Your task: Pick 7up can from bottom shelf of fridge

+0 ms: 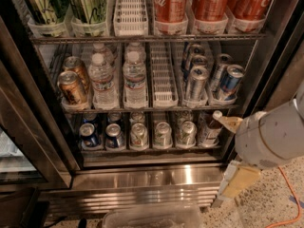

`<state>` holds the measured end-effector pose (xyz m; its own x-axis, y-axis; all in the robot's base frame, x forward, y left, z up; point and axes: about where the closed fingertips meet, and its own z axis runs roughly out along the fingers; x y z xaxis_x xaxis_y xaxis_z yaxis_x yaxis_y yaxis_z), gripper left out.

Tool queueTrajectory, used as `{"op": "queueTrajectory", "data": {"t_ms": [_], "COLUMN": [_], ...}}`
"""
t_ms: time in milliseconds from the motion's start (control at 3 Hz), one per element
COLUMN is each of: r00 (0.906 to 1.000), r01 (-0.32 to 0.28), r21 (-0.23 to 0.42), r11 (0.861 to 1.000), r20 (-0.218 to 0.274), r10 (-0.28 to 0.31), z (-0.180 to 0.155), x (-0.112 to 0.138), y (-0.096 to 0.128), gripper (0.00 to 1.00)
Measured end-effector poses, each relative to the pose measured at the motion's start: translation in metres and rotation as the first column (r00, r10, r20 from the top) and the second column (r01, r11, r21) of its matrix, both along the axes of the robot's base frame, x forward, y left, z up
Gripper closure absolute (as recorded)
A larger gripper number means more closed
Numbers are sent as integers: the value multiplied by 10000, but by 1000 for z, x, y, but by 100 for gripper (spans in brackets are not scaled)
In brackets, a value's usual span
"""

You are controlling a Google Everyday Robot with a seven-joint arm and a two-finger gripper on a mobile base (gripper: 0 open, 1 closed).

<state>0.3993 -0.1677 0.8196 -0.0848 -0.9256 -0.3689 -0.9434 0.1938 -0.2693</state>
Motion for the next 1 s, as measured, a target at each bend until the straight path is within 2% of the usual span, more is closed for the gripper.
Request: {"op": "queueTrajectory", "data": {"t_ms": [333, 667, 1000], "r00": [9998, 9986, 9949], "r01": [-3, -170, -398], "r21": [834, 1359, 2163], "r11": [9965, 9906, 9755], "r20": [212, 511, 992], "r10": [-15, 101, 186], "z": [-42, -82, -138], "x": [1, 12, 28], "y": [15, 33, 59], "gripper": [0, 0, 0]}}
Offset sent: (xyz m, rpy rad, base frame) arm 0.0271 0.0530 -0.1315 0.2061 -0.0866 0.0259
